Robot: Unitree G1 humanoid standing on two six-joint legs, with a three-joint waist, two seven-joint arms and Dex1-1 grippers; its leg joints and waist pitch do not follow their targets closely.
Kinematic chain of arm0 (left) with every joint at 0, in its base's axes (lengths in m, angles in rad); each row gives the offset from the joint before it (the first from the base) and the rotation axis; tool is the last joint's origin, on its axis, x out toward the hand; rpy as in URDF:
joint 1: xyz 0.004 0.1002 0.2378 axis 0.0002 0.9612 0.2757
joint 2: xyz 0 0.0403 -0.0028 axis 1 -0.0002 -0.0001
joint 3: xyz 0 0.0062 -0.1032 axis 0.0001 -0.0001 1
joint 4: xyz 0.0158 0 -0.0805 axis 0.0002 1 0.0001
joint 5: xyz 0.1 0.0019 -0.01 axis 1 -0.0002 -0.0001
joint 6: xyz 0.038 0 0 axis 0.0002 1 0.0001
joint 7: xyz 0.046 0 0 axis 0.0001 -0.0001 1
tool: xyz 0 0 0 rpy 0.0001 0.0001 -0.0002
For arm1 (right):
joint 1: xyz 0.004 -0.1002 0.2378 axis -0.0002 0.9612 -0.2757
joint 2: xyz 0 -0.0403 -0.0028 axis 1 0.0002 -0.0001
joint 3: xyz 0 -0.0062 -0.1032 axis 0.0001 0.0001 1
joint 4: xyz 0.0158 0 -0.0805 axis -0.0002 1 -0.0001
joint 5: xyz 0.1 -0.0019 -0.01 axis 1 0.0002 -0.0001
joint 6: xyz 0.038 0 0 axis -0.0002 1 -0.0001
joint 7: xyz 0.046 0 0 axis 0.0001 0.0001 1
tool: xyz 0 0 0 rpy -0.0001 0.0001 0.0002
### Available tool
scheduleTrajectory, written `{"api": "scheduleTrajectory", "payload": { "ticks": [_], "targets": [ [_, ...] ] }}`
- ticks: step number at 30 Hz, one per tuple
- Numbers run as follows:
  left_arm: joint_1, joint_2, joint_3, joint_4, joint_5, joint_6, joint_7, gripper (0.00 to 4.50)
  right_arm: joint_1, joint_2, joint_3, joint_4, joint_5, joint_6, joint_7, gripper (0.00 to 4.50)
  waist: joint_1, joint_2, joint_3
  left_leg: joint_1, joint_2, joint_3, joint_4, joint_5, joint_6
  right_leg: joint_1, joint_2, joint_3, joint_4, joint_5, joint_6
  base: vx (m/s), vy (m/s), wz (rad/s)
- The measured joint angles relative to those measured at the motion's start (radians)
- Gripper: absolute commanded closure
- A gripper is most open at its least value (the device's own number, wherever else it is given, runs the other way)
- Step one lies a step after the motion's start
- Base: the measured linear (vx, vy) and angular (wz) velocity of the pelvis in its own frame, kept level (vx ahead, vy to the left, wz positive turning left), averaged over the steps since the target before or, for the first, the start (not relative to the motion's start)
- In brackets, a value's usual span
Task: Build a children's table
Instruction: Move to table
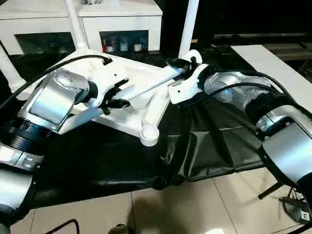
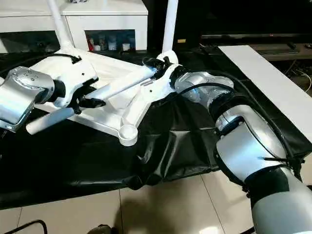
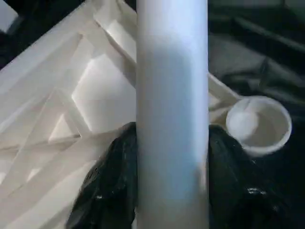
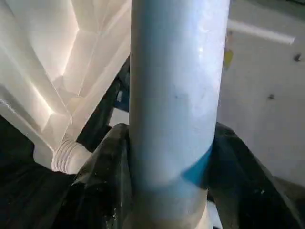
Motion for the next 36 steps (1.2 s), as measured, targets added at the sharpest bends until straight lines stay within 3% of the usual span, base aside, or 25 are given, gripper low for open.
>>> {"api": "scheduleTrajectory", "payload": {
  "ticks": [3,6,8,11,13,14,18,21,24,26,28,29,30,31,36],
  "targets": [
    [-0.020,-0.001,0.063,-0.018,-0.030,-0.018,0.012,1.70,0.027,0.001,0.002,0.003,0.001,-0.004,0.017,2.62,-0.002,0.001,0.001,0.000,0.000,0.000,0.000,0.000,0.000,0.000,0.000,0.000,0.000,0.000,0.000,0.000,0.000,0.00],
    [-0.023,-0.026,0.184,-0.031,-0.113,-0.010,0.034,1.63,0.041,-0.003,-0.007,0.012,0.017,-0.003,0.050,2.62,-0.004,0.005,0.003,0.000,0.000,0.000,0.000,0.000,0.000,0.000,0.000,0.000,0.000,0.000,0.000,0.000,0.000,0.00],
    [-0.038,-0.035,0.261,-0.032,-0.150,-0.018,0.071,1.28,0.048,-0.007,-0.042,0.023,0.057,0.004,0.084,2.62,-0.005,0.005,0.003,0.000,0.000,0.000,0.000,0.000,0.000,0.000,0.000,0.000,0.000,0.000,0.000,0.000,0.000,0.00],
    [-0.061,-0.035,0.415,-0.002,-0.181,-0.101,0.180,1.20,0.091,-0.013,-0.126,0.031,0.154,0.018,0.149,2.62,-0.009,0.004,0.003,0.000,0.000,0.000,0.000,0.000,0.000,0.000,0.000,0.000,0.000,0.000,0.000,0.000,0.000,0.00],
    [-0.068,-0.025,0.551,0.066,-0.182,-0.211,0.340,1.20,0.142,-0.004,-0.247,0.035,0.291,0.036,0.251,2.62,-0.015,0.004,0.003,0.000,0.000,0.000,0.000,0.000,0.001,0.000,0.000,0.000,0.000,0.000,0.000,0.000,0.000,0.00],
    [-0.067,-0.013,0.595,0.085,-0.181,-0.238,0.389,1.20,0.158,-0.006,-0.280,0.040,0.333,0.043,0.284,2.62,-0.018,0.004,0.003,0.000,0.000,0.000,0.000,-0.001,0.001,0.000,0.000,0.000,0.000,0.000,0.000,0.000,0.000,0.00],
    [0.054,0.040,0.703,0.096,-0.106,-0.313,0.577,1.20,0.209,0.051,-0.550,0.037,0.641,0.175,0.478,2.63,-0.032,0.003,0.003,0.001,0.001,0.000,0.001,-0.001,0.002,0.000,0.000,0.000,0.001,0.000,0.000,0.000,0.000,0.00],
    [0.154,0.016,0.722,0.106,-0.071,-0.315,0.638,1.20,0.232,0.090,-0.678,-0.009,0.826,0.308,0.638,2.63,-0.024,0.002,0.002,0.000,0.002,0.000,0.002,-0.001,0.003,0.000,0.000,-0.001,0.000,0.001,-0.002,0.000,0.000,0.00],
    [0.195,-0.062,0.717,0.094,-0.077,-0.306,0.638,1.20,0.252,0.137,-0.763,-0.086,0.991,0.465,0.797,2.64,0.005,0.002,0.002,-0.001,0.002,0.000,0.004,-0.001,0.004,0.000,0.000,-0.002,0.000,0.003,-0.006,0.000,0.000,0.00],
    [0.225,-0.155,0.686,0.027,-0.148,-0.270,0.581,1.20,0.292,0.148,-0.797,-0.201,1.119,0.632,0.955,2.64,0.033,0.002,0.002,-0.001,0.002,0.001,0.005,0.000,0.007,0.003,-0.002,-0.004,-0.001,0.004,-0.008,0.000,0.000,0.00],
    [0.253,-0.259,0.606,-0.049,-0.251,-0.194,0.520,1.20,0.339,0.147,-0.796,-0.332,1.223,0.828,1.120,2.64,0.063,0.003,0.002,-0.002,0.002,0.004,0.008,0.000,0.009,0.004,-0.003,-0.004,-0.001,0.005,-0.009,0.000,0.000,0.00],
    [0.260,-0.301,0.578,-0.078,-0.299,-0.155,0.501,1.20,0.357,0.147,-0.785,-0.377,1.258,0.898,1.185,2.64,0.068,0.003,0.003,-0.003,0.002,0.004,0.010,0.000,0.010,0.004,-0.004,-0.004,-0.001,0.006,-0.011,0.000,0.000,0.00],
    [0.261,-0.330,0.558,-0.096,-0.342,-0.119,0.488,1.20,0.372,0.147,-0.772,-0.412,1.283,0.953,1.235,2.64,0.071,0.003,0.003,-0.004,0.002,0.005,0.010,0.000,0.010,0.003,-0.004,-0.004,0.000,0.007,-0.013,0.000,0.000,0.00],
    [0.258,-0.349,0.542,-0.116,-0.385,-0.087,0.477,0.92,0.388,0.145,-0.759,-0.440,1.307,1.002,1.281,2.64,0.068,0.003,0.003,-0.004,0.002,0.005,0.010,0.000,0.010,0.003,-0.004,-0.003,0.000,0.009,-0.015,0.000,0.000,0.00],
    [0.214,-0.441,0.559,-0.190,-0.545,0.013,0.433,0.73,0.451,0.075,-0.743,-0.515,1.373,1.175,1.409,2.64,0.064,0.004,0.003,0.000,0.002,0.005,0.010,0.000,0.009,0.003,-0.005,-0.003,0.000,0.010,-0.016,0.000,0.000,0.00]
  ]
}}
